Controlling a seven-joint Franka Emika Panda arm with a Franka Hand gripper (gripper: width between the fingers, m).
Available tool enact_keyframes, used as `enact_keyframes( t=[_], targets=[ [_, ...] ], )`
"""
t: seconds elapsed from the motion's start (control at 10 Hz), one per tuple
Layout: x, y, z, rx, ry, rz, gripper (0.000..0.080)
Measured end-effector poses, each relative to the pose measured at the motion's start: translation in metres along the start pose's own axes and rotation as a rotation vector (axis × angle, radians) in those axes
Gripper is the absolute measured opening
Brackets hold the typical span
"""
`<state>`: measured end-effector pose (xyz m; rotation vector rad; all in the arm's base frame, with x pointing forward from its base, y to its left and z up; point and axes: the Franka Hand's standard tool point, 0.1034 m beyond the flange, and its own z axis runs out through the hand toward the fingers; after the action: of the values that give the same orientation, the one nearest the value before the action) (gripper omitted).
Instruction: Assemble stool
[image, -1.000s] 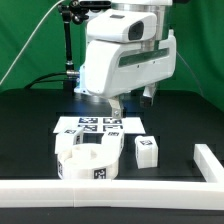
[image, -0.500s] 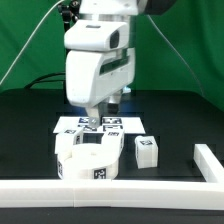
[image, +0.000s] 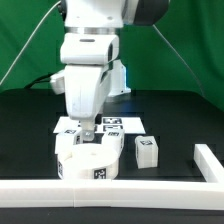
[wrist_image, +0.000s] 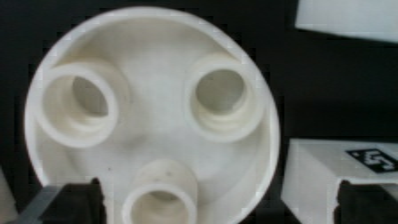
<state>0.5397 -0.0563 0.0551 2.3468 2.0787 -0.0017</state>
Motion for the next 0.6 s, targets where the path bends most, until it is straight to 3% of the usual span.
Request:
enact_keyframes(
  t=[0.2,0.6],
  targets=[
    [0.007,0.003,0.007,0.014,-0.013,-0.080,0.0649],
    [0.000,-0.002,0.015,0.025,-0.011,-0.097,0.0649]
  ],
)
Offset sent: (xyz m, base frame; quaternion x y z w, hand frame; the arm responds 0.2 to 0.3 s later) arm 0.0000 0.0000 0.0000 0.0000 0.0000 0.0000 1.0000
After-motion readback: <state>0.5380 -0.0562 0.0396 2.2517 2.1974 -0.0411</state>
